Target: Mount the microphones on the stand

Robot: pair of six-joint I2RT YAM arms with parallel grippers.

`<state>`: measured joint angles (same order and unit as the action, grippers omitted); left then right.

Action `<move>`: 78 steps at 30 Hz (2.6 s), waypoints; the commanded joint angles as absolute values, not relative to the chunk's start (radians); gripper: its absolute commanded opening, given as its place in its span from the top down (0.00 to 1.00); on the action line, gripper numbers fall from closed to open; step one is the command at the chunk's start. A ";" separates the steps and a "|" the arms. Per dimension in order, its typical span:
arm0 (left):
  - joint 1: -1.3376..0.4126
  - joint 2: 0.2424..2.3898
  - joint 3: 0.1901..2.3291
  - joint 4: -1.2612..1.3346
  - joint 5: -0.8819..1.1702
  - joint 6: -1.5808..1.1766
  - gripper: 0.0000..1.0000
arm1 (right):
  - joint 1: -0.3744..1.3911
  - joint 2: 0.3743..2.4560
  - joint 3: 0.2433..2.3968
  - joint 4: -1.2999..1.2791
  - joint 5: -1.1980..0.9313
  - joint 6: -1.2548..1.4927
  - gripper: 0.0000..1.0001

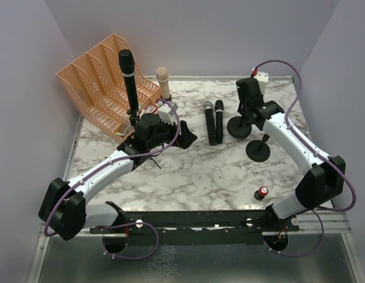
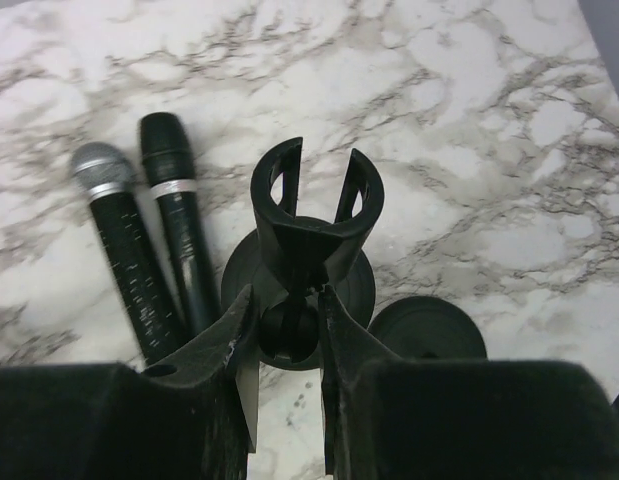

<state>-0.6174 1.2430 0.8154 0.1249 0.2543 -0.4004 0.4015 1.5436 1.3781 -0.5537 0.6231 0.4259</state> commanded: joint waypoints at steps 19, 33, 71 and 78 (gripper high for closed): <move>-0.625 1.107 0.730 0.075 0.199 -0.391 0.02 | 0.851 1.338 1.264 -0.692 0.432 0.724 0.99; -0.649 1.092 0.641 0.198 0.267 -0.344 0.07 | 0.916 1.372 1.186 -0.554 0.456 0.757 0.68; -0.890 1.315 0.812 0.169 0.043 -0.174 0.62 | 0.506 1.570 1.239 -0.349 0.432 0.586 0.50; -0.889 1.300 0.836 0.094 0.110 -0.054 0.87 | 0.447 1.721 1.316 -0.355 0.298 0.512 0.51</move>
